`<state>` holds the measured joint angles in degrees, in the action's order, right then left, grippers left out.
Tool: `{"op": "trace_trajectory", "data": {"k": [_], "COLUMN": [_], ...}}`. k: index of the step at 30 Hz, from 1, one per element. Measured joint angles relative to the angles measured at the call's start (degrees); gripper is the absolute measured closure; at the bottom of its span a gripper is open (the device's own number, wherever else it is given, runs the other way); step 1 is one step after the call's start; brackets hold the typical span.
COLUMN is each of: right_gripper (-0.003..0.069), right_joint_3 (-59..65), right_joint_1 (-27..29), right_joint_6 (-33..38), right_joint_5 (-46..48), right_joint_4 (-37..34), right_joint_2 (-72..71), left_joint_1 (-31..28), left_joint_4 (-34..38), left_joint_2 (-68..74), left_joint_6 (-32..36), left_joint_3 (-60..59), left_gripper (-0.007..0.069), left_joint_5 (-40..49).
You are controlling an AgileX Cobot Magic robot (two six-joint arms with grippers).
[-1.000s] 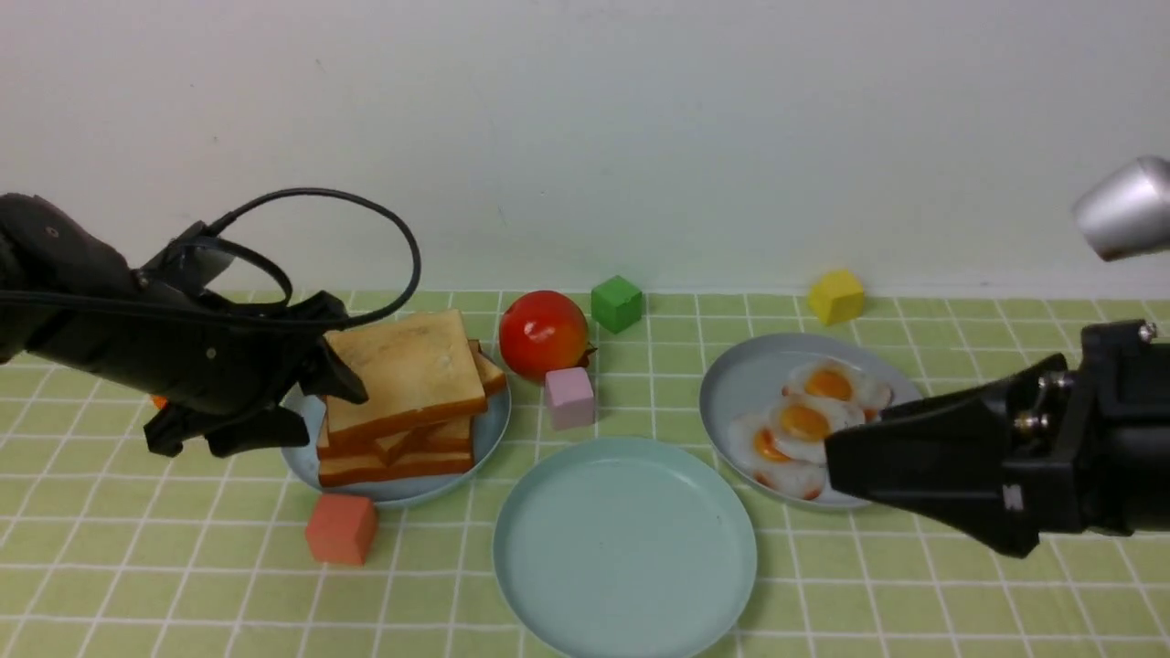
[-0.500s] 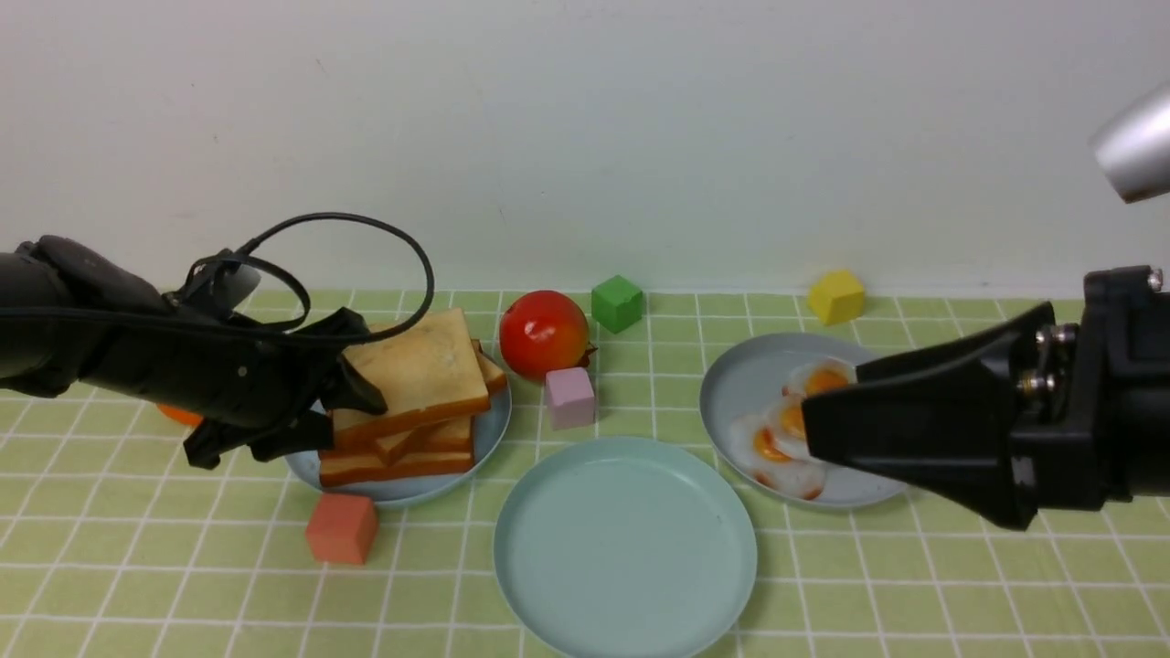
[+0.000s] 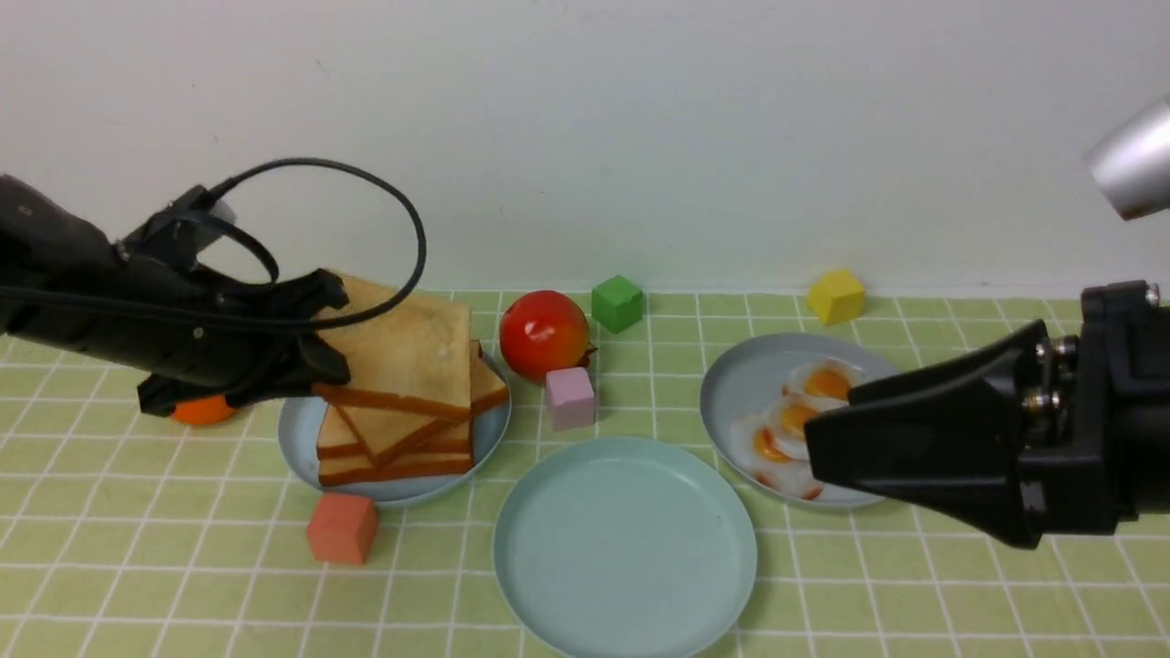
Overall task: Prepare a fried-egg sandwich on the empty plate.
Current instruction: Use the left arm to put a slice of bread into the empty plate in the middle
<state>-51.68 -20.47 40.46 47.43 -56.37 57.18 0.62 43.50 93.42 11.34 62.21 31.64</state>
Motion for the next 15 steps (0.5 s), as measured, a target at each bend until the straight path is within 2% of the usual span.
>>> {"op": "trace_trajectory", "data": {"k": [6, 7, 8, 10, 12, 13, 15], "right_gripper": [0.0244, 0.0246, 0.0246, 0.0246, 0.0246, 0.0246, 0.0246], "right_joint_3": [0.0, 0.0, 0.0, 0.0, 0.0, 0.0, 0.0], "right_joint_1": [0.0, -0.1, -0.1, -0.1, -0.1, -0.1, -0.1], "right_joint_6": [0.0, 0.0, 0.0, 0.0, 0.0, 0.0, 0.0], "right_joint_5": [-0.1, -0.8, -1.0, -2.3, -3.2, -3.9, -4.4], "right_joint_4": [0.3, 0.8, 0.9, 2.5, 3.5, 4.5, 4.7], "right_joint_2": [0.0, 0.0, 0.0, 0.0, 0.0, 0.0, 0.0], "left_joint_1": [2.0, 4.4, 4.4, 10.0, 12.0, 15.1, 17.3], "left_joint_4": [4.8, 8.9, 8.9, 17.8, 20.9, 25.8, 30.1], "left_joint_2": [-7.0, -8.1, -8.1, -8.0, -7.8, -7.1, -6.2], "left_joint_6": [0.1, 0.7, 0.8, 4.6, 6.7, 11.2, 14.0], "left_joint_3": [-1.7, -3.9, -4.2, -9.8, -11.8, -14.8, -16.1], "left_gripper": [0.0534, 0.0534, 0.0534, 0.0534, 0.0534, 0.0534, 0.0534], "left_joint_5": [1.6, 1.1, 0.9, -2.2, -3.7, -6.0, -7.7]}}
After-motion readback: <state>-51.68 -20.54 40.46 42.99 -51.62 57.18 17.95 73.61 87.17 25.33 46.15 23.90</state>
